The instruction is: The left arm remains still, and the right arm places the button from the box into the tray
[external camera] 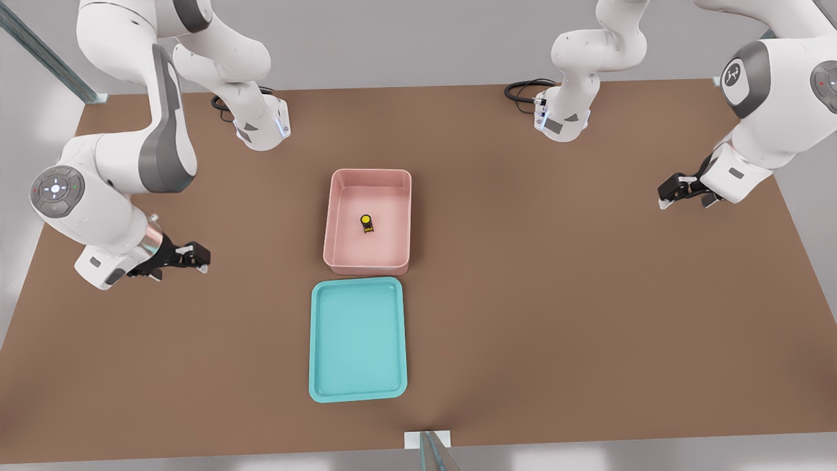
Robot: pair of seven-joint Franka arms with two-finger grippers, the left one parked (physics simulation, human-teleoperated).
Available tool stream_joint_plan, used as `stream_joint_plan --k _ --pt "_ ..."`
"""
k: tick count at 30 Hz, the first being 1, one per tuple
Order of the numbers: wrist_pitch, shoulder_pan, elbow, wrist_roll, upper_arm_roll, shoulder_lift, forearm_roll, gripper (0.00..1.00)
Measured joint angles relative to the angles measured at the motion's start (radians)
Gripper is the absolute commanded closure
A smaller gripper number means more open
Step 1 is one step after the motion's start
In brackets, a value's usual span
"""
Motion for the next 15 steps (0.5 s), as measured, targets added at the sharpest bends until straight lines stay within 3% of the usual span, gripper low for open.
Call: stream_joint_plan --k 2,3,7,10,15 --pt "-0.004 0.002 0.004 -0.004 0.011 0.001 -0.001 0.0" --pt "-0.013 0.014 0.007 -0.006 0.05 0.004 -0.003 0.0" --pt "-0.055 0.354 0.003 0.024 0.118 0.167 0.02 0.01" --pt "0.026 0.548 -0.231 0.07 0.102 0.095 0.035 0.0" --pt "0.239 0.581 -0.49 0.137 0.098 0.082 0.061 0.01"
